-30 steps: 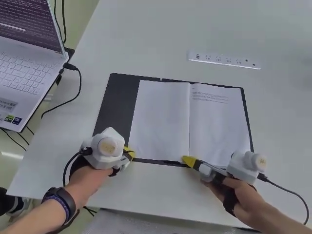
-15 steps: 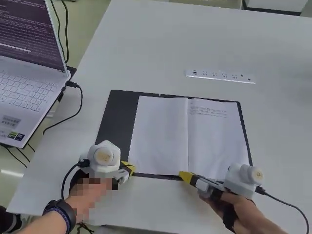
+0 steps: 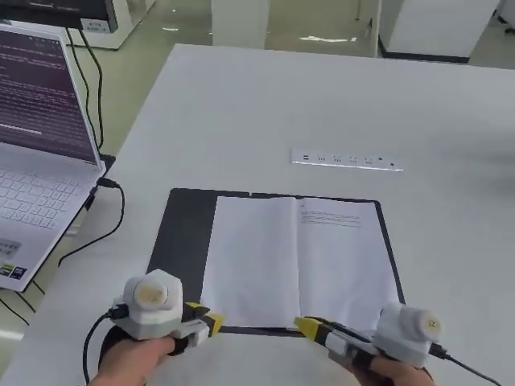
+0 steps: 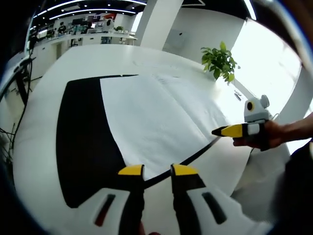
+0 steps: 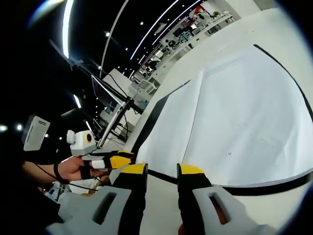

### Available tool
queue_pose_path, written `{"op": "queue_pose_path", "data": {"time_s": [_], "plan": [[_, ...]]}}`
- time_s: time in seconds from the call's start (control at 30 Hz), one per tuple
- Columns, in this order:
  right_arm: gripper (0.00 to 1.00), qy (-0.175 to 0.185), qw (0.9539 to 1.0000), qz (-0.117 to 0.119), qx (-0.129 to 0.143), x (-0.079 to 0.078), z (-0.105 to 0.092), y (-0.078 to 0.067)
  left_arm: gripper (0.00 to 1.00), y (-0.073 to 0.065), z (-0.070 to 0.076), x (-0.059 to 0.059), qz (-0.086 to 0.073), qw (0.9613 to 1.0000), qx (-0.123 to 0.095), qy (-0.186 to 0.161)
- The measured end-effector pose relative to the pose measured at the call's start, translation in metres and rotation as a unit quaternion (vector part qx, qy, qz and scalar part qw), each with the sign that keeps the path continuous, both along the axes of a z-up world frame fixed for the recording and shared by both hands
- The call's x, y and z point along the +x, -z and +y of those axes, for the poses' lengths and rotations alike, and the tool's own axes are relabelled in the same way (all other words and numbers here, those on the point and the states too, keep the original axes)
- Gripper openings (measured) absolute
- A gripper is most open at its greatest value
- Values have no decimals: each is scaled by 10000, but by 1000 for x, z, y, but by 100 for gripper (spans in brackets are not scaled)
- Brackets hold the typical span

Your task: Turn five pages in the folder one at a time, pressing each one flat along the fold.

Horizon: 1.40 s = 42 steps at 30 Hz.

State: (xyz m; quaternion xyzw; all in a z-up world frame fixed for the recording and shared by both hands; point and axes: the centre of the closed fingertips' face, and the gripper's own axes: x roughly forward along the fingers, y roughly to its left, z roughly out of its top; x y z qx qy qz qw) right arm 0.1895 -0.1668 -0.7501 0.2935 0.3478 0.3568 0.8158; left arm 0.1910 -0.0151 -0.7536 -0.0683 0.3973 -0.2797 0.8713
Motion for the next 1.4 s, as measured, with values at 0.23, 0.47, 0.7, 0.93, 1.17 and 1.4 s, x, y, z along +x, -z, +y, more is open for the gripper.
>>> {"op": "queue_pose_path", "data": {"time_s": [0.23, 0.47, 0.7, 0.93, 1.17, 1.4], "plan": [[39, -266, 9976, -398, -494, -1, -15, -11, 30, -21, -2, -2, -207, 9997, 79, 75], [46, -265, 9936, -794, -757, -1, -35, -34, 37, -40, -4, -9, -436, 9979, 341, 334], [54, -119, 9889, -1086, -1011, -2, -64, -59, 44, -74, 1, -10, -806, 9948, 464, 406], [62, 90, 9831, -1383, -1199, -5, -87, -82, 48, -101, 16, -5, -1139, 9910, 618, 333], [67, 310, 9751, -1615, -1489, -11, -103, -100, 55, -132, 26, 0, -1477, 9879, 471, 84], [71, 308, 9691, -1730, -1730, -17, -114, -111, 66, -154, 25, -6, -1698, 9850, 293, 23]]}}
